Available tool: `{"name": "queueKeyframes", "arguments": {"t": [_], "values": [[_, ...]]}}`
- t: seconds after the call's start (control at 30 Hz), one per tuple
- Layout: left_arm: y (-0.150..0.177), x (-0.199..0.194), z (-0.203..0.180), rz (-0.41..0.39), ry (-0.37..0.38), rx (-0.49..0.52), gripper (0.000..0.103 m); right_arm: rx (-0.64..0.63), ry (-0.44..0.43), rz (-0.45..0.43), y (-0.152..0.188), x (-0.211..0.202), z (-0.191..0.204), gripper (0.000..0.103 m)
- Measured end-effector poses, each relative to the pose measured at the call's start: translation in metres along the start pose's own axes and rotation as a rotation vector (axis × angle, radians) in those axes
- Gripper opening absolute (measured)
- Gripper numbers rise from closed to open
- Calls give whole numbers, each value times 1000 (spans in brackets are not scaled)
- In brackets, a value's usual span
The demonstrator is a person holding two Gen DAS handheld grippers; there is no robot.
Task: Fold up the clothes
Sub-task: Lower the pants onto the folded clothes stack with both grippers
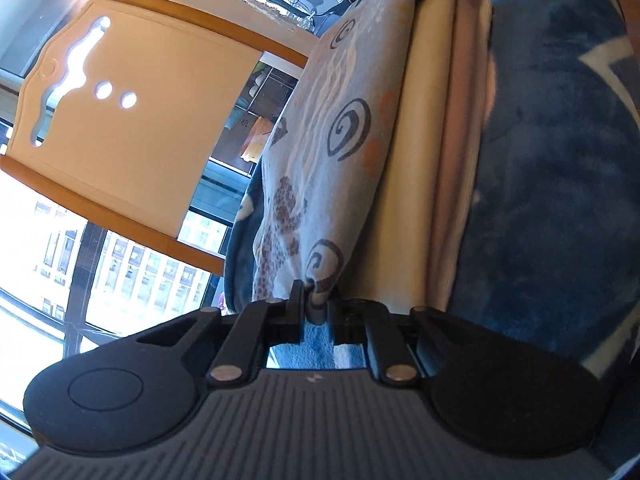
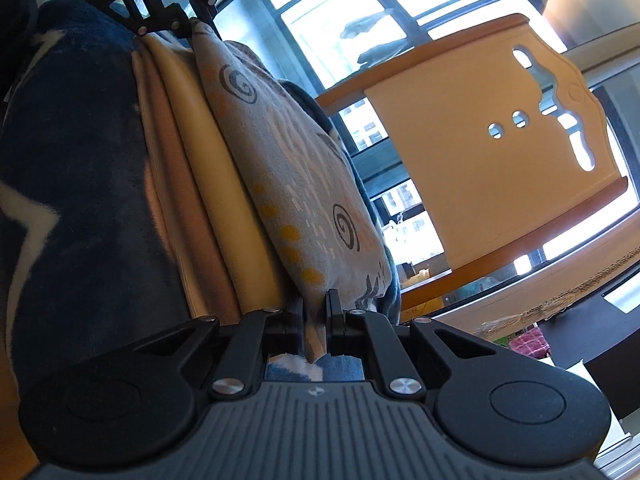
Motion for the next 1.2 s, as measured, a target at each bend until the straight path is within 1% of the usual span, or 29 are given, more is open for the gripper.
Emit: {"name": "queueKeyframes", "arguments": {"t": [0.03,0.07,0.1,0.2,0.27,0.3,0.33,0.37,0.4,0.47,0.53,0.6,0.63,0.7,0.77,0.8,0.93,0.97,1.0,1.07,1.1,1.13,1.2], "values": [[-1,-1,-2,-2,-11,12,18,4,-4,4,0,1,-1,7],[-2,-2,-2,-5,-28,32,30,0,-7,5,-1,1,0,6],[-4,-2,-2,-8,-44,51,34,-6,-8,6,-3,3,-1,6],[-11,-2,-3,-28,-54,83,35,-42,-6,15,-4,4,1,7],[-15,0,-6,-32,-46,106,31,-83,0,22,-3,5,5,12],[-16,3,-7,-27,-33,109,27,-109,2,24,-3,7,7,13],[-16,6,-9,-22,-20,110,12,-124,-1,27,-3,9,9,13],[-15,9,-8,-17,-11,104,8,-125,-5,29,-3,11,9,12],[-11,7,-7,-18,-12,95,7,-111,-5,29,-3,10,8,8],[-13,5,1,-28,-36,75,5,-84,10,18,-5,6,2,6],[-19,-6,9,-50,-72,60,5,-62,55,-15,-14,-6,-9,6],[-21,-14,11,-58,-78,46,5,-49,69,-28,-18,-16,-10,6],[-20,-15,6,-57,-62,49,5,-50,67,-26,-18,-19,-7,6],[-14,-12,-8,-49,-19,66,5,-50,29,-5,-9,-17,7,6],[-9,-9,-18,-40,1,55,5,-50,12,9,-1,-13,15,6],[-10,-8,-18,-40,-1,48,5,-50,5,15,3,-11,19,5],[-21,-15,5,-61,-61,21,4,3,64,-21,-12,-16,-3,5],[-22,-17,9,-63,-66,13,4,21,80,-29,-16,-19,-9,5],[-21,-17,8,-60,-53,9,4,18,70,-24,-15,-18,-6,5],[-16,-12,-4,-45,-7,29,4,0,39,-6,-10,-14,4,5],[-15,-11,-10,-42,4,35,4,1,35,-1,-7,-13,6,5],[-14,-11,-15,-39,14,39,4,5,34,4,-5,-13,7,5],[-18,-17,-13,-43,1,27,4,11,32,12,-1,-11,10,5]]}}
Point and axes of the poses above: each gripper's, at about its wrist camera, not at the fingertips, and x roughly the way its jaws point, z to its left, y to its underside, the point moved 6 cm from there along x, roughly the way its jaws point, and after that the axes turned 13 degrees about -z, right-handed, at the moved point
